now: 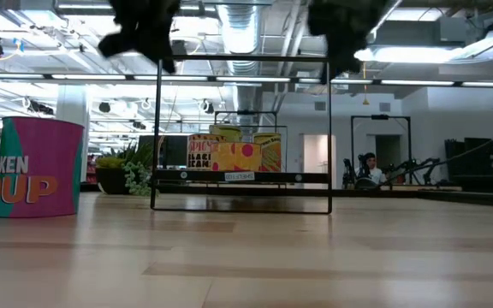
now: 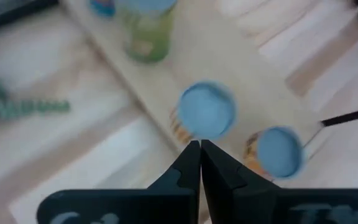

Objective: Pick and place cans onto a shelf
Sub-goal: Put the canned chicken soup on the shelf

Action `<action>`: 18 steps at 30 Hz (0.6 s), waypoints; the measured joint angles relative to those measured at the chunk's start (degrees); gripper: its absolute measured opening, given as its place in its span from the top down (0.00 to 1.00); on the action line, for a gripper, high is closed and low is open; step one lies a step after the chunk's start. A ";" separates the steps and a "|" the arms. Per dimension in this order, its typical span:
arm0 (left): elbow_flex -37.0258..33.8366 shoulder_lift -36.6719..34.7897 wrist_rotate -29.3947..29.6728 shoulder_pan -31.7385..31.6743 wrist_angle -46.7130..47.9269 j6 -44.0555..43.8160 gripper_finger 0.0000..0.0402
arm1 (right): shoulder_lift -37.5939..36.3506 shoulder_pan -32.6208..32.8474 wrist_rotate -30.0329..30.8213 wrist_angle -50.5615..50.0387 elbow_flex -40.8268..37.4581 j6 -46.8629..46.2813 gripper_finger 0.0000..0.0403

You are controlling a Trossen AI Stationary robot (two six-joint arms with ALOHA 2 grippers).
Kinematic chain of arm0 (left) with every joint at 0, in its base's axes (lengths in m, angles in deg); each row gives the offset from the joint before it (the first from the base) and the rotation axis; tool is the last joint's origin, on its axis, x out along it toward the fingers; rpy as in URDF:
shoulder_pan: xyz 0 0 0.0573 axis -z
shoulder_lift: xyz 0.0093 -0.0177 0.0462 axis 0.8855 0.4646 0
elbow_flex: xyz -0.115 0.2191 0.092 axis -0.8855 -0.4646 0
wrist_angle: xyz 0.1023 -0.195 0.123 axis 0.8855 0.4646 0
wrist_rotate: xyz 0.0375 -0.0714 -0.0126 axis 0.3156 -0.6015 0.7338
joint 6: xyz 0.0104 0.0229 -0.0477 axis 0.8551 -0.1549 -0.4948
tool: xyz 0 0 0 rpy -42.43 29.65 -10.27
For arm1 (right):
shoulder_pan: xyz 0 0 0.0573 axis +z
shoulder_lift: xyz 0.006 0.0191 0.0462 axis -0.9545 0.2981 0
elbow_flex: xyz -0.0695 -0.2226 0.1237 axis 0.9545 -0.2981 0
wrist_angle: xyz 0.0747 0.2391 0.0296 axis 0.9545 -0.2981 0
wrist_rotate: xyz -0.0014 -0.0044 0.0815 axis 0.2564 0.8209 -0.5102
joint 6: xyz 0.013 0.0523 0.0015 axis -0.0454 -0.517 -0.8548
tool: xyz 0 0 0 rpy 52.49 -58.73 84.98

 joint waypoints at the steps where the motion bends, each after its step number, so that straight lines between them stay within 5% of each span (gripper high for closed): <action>1: -1.99 -0.35 -0.99 -0.49 -0.73 -1.48 1.00 | 1.47 -0.89 -3.06 1.26 0.00 0.85 0.97; 4: -5.36 -0.70 -2.32 -1.18 -3.58 -3.37 1.00 | 5.55 -2.61 -8.87 4.35 0.00 1.21 0.98; 10: -6.04 -0.02 -3.53 -4.12 -3.12 -1.29 1.00 | 11.71 -2.14 -9.55 7.45 0.00 -1.90 0.96; 18: -6.13 3.60 -14.99 -11.34 -3.48 10.13 1.00 | 12.62 -0.01 -9.29 12.51 0.11 -5.82 0.97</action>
